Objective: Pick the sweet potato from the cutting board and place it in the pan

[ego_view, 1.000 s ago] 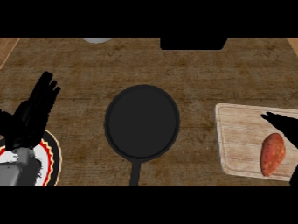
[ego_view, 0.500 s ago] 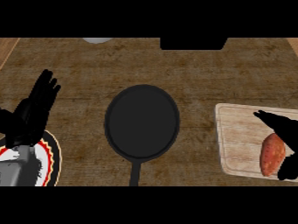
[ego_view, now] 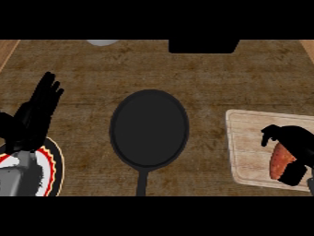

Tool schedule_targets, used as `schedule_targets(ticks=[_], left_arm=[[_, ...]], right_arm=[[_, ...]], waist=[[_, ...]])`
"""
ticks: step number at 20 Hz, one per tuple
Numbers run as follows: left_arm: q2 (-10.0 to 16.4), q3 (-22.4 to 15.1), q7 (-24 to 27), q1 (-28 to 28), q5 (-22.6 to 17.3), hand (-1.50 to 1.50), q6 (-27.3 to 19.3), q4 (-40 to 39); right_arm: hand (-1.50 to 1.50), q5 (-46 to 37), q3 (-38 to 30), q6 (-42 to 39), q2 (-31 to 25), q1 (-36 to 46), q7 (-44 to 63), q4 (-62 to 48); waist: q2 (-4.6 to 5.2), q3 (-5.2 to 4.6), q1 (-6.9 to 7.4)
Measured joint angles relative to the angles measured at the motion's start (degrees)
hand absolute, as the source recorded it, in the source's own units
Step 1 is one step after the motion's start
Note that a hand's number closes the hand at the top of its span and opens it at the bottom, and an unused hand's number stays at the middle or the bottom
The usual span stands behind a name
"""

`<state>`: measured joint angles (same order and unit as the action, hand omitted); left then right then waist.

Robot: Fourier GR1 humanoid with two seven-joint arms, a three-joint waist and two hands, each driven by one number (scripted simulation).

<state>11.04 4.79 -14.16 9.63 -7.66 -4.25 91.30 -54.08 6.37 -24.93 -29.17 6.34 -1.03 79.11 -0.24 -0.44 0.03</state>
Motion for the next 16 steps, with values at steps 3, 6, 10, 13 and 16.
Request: schedule_targets(ticks=[3, 6, 10, 13, 16], left_arm=[[0.0, 0.5, 0.1, -0.1, 0.0, 0.00, 0.5, 0.0], [-0.6, 0.1, -0.2, -0.6, 0.5, 0.00, 0.4, 1.1], [-0.6, 0.3, -0.9, 0.1, 0.8, 0.00, 0.2, 0.8], [-0.9, -0.5, -0.8, 0.5, 0.9, 0.00, 0.6, 0.5], [-1.1, -1.2, -0.9, 1.1, 1.0, 0.00, 1.0, 0.4]], right_arm=[[1.50, -0.5, -0.9, 1.0, 0.3, 0.8, -2.5, -1.4], [1.50, -1.3, -1.3, 1.8, 1.5, 0.6, -2.8, -1.5], [1.50, -3.1, 0.8, 1.9, 6.3, -0.4, 2.2, 2.6], [1.50, -6.5, 6.3, 1.6, 15.6, 1.3, 11.1, 4.8], [1.50, -7.8, 11.2, 3.1, 22.4, 3.0, 18.7, 5.4]], waist=[[-0.04, -0.03, -0.02], [-0.11, -0.15, -0.09], [-0.33, -0.59, -0.18], [-0.28, -0.90, 1.17], [0.04, -0.41, 3.02]])
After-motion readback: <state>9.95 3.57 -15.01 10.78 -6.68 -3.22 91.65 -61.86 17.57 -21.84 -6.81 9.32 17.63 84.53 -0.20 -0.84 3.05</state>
